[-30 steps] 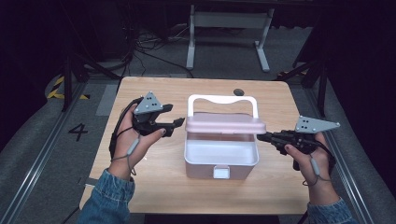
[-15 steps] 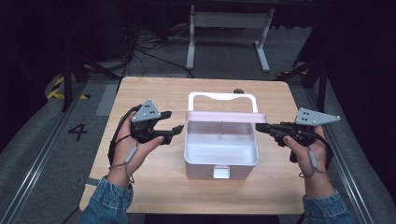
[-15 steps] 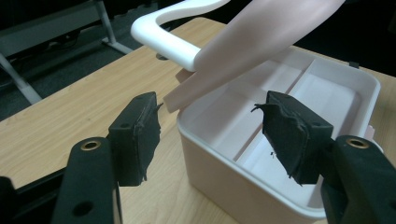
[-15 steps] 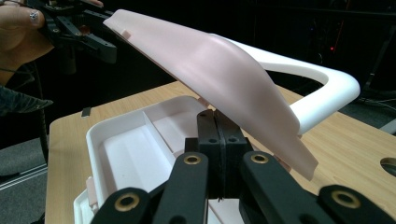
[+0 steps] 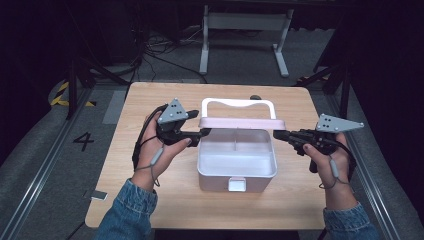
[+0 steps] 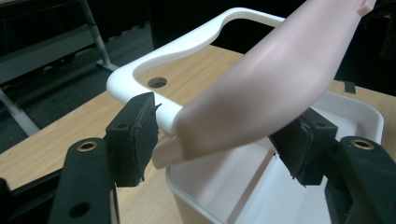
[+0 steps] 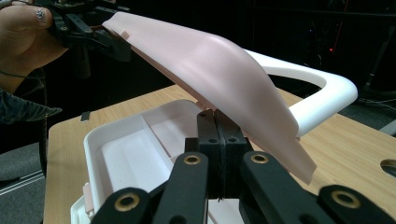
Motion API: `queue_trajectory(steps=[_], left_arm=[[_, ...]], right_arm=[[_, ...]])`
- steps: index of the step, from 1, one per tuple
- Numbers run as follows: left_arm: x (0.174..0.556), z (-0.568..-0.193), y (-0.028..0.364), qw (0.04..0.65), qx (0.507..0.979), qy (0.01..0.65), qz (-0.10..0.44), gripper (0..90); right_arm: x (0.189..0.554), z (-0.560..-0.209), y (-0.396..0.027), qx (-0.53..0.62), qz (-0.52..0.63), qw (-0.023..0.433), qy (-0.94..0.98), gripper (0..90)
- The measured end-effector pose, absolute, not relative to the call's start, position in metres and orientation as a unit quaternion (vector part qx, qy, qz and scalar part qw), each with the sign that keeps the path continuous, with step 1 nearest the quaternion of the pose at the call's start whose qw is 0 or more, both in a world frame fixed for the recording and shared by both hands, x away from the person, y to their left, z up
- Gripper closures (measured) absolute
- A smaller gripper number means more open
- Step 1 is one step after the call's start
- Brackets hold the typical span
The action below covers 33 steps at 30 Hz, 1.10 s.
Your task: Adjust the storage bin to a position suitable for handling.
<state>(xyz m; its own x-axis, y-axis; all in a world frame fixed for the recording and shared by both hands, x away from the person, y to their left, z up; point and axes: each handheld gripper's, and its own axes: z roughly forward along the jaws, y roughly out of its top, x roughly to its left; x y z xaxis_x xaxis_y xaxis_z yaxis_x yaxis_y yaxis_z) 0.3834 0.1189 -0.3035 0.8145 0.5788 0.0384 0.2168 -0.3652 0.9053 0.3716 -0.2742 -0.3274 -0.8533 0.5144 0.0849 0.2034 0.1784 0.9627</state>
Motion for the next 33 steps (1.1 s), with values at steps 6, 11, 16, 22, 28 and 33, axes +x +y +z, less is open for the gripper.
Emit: queue_trajectory(steps=[6,11,16,22,28,33], left_arm=[[0.389,-0.304,0.109,0.513,0.805,0.236,0.185,40.3],[0.391,-0.303,0.104,0.519,0.800,0.231,0.192,44.2],[0.393,-0.304,0.101,0.523,0.798,0.224,0.198,49.2],[0.393,-0.303,0.099,0.513,0.801,0.223,0.214,55.9],[0.397,-0.302,0.100,0.513,0.799,0.224,0.220,59.7],[0.403,-0.298,0.101,0.513,0.800,0.229,0.210,61.3]], right_arm=[[0.371,-0.327,-0.275,0.240,0.597,0.128,0.755,90.0],[0.371,-0.327,-0.276,0.240,0.598,0.128,0.754,90.0],[0.371,-0.326,-0.277,0.242,0.600,0.129,0.751,90.0],[0.371,-0.326,-0.278,0.243,0.601,0.129,0.750,90.0],[0.368,-0.325,-0.280,0.242,0.596,0.123,0.756,90.0],[0.362,-0.326,-0.286,0.248,0.588,0.129,0.759,89.2]])
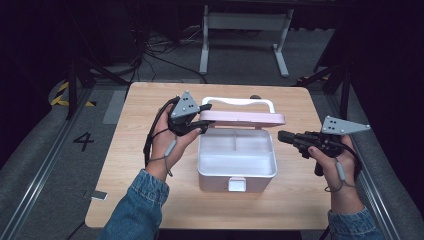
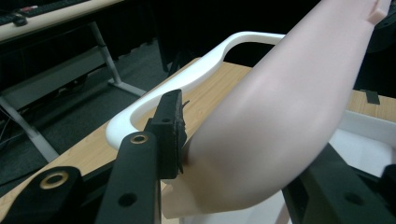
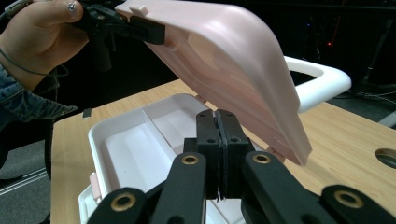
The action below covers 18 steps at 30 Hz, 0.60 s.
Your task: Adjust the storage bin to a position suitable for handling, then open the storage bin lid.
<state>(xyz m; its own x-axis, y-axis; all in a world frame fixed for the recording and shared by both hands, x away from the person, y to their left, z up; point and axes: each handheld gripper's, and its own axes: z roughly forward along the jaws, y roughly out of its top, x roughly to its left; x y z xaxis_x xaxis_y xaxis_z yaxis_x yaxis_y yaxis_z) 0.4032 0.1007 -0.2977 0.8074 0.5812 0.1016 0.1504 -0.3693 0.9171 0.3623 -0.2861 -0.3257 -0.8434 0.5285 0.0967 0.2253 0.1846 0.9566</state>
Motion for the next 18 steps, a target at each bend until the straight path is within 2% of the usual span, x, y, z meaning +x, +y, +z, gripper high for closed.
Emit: queue_trajectory(steps=[8,18], left_arm=[[0.417,-0.293,0.103,0.516,0.802,0.234,0.188,63.1],[0.438,-0.290,0.100,0.514,0.797,0.244,0.204,63.7]], right_arm=[[0.354,-0.326,-0.302,0.266,0.588,0.137,0.751,88.3],[0.351,-0.329,-0.312,0.282,0.586,0.140,0.747,87.7]])
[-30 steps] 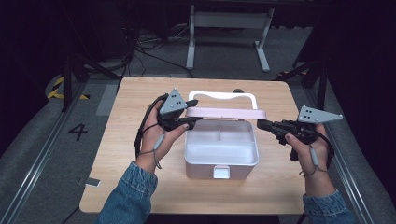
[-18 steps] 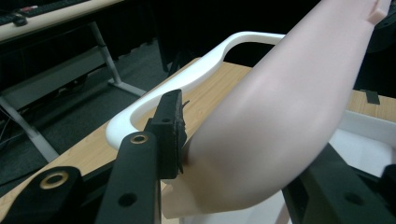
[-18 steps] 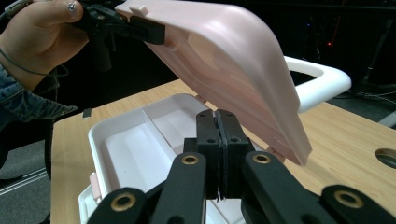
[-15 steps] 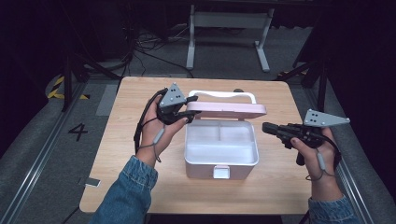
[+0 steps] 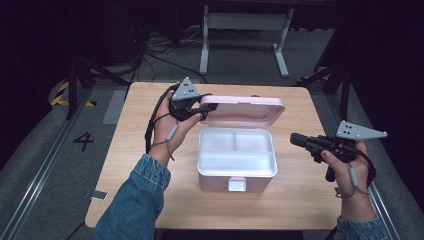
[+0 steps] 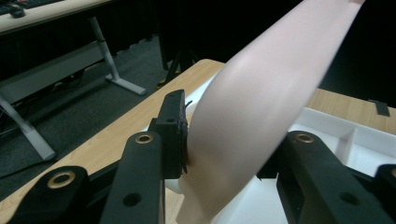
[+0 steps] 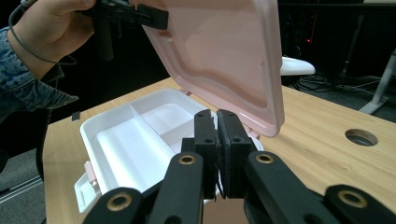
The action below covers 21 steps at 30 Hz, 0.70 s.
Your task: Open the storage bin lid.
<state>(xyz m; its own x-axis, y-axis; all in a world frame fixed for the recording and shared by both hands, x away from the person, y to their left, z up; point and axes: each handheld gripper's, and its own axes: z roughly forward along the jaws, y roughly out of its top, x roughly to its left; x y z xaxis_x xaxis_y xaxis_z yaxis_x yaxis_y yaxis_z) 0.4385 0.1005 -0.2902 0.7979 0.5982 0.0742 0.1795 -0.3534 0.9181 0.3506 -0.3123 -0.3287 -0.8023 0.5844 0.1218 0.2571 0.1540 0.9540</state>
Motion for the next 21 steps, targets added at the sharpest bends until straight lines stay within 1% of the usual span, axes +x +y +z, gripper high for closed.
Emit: queue_trajectory(steps=[6,12,17,21], left_arm=[[0.451,-0.291,0.098,0.513,0.792,0.257,0.207,63.6],[0.467,-0.294,0.098,0.522,0.784,0.274,0.194,62.9],[0.476,-0.297,0.097,0.525,0.779,0.285,0.192,61.0],[0.483,-0.300,0.096,0.530,0.773,0.295,0.189,60.1]], right_arm=[[0.351,-0.329,-0.316,0.286,0.589,0.142,0.742,87.1],[0.352,-0.331,-0.320,0.291,0.588,0.141,0.742,86.4],[0.353,-0.331,-0.321,0.293,0.588,0.145,0.739,83.7],[0.354,-0.332,-0.321,0.297,0.593,0.138,0.736,82.7]])
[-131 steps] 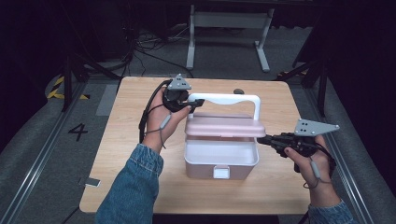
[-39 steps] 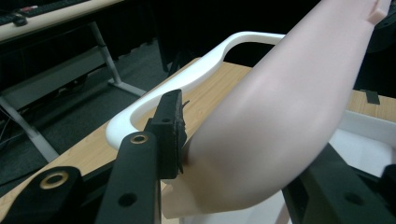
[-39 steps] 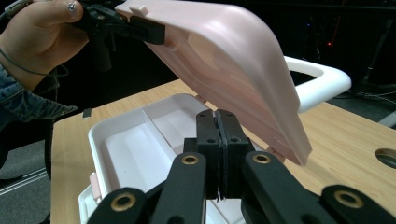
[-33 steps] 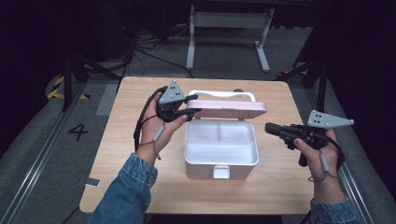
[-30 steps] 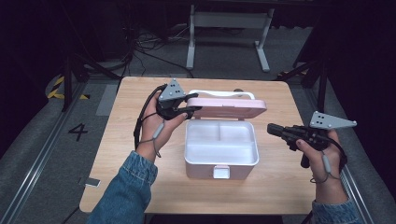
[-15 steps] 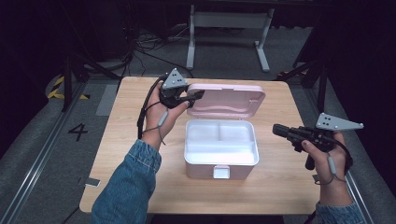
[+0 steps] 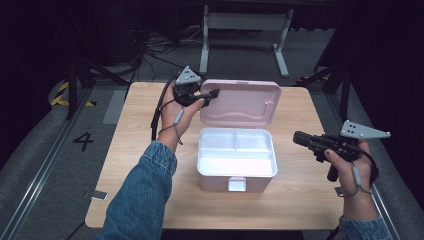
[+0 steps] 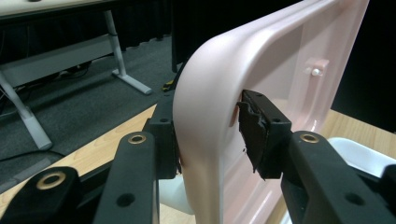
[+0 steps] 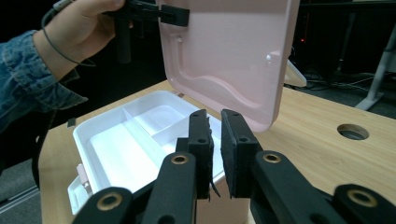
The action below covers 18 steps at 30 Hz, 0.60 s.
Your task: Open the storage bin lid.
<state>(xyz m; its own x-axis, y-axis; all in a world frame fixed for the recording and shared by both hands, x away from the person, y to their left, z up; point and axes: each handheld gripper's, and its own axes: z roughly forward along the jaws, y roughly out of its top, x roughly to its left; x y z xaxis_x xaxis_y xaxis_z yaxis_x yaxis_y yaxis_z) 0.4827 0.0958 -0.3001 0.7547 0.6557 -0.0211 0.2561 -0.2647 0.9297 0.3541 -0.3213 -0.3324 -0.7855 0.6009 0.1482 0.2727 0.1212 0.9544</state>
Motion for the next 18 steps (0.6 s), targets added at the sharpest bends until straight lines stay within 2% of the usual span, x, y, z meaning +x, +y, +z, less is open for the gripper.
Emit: queue_trajectory(steps=[5,18], left_arm=[[0.489,-0.303,0.094,0.527,0.770,0.302,0.194,58.8],[0.503,-0.310,0.092,0.521,0.771,0.312,0.190,53.3]], right_arm=[[0.354,-0.333,-0.321,0.300,0.590,0.140,0.737,79.7],[0.361,-0.340,-0.319,0.305,0.565,0.156,0.751,59.8]])
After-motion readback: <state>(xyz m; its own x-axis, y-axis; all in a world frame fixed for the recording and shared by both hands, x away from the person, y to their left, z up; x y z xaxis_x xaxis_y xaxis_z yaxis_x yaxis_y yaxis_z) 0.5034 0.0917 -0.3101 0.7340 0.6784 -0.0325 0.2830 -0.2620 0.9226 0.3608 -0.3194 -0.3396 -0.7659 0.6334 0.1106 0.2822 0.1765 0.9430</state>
